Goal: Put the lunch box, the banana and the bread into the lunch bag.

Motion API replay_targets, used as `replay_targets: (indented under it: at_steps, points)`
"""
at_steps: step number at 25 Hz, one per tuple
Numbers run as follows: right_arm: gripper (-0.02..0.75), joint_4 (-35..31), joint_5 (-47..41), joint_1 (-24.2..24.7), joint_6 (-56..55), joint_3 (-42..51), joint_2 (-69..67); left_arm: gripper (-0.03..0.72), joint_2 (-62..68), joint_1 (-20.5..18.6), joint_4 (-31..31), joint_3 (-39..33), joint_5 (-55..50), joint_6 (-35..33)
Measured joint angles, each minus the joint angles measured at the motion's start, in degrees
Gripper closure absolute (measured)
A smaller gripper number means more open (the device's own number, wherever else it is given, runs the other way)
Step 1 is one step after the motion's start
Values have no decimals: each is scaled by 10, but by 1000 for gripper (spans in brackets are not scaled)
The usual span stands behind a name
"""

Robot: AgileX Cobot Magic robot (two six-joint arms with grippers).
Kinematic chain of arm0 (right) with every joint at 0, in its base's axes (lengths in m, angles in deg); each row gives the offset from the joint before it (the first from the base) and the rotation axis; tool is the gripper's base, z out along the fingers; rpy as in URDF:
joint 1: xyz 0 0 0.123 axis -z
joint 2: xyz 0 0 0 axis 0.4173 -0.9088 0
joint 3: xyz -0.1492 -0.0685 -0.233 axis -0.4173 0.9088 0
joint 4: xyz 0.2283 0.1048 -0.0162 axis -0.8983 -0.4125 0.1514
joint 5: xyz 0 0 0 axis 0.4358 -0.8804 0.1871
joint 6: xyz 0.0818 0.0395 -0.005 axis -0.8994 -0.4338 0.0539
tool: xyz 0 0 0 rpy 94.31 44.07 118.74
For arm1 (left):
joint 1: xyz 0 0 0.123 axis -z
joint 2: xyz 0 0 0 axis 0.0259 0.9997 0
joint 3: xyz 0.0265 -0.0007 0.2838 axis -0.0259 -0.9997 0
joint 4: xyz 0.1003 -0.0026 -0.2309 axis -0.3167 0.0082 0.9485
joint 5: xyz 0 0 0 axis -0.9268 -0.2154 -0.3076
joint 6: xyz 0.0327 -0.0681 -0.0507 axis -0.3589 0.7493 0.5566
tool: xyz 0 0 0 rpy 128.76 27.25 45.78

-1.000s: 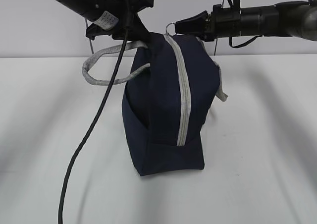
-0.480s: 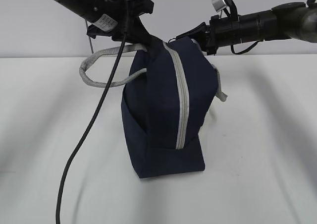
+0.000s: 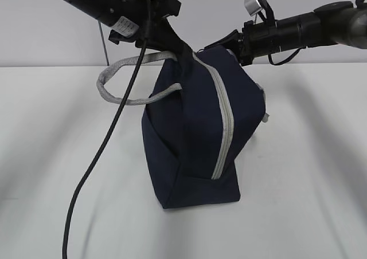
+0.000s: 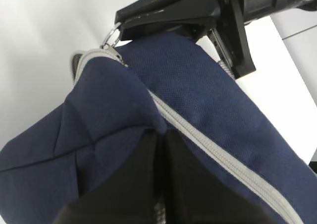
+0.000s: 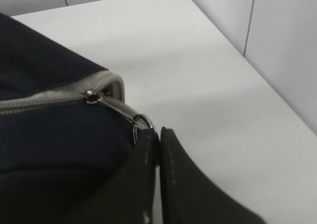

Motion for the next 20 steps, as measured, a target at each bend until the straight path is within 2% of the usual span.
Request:
replay_targets:
  at_steps: [3,14,17,20]
  points:
    - [738,36,-6,0,-26,-1,0,677,0,0,4,0,-3,-13]
    - [721,49,-7,0,-85,-7,0,676,0,0,10,0,1,-19]
    - [650,98,4,0,-128,-24,0,636,0,0,14,0,0,-19]
    - [522,153,11,2,-191,-49,0,504,0,0,6,0,7,-19]
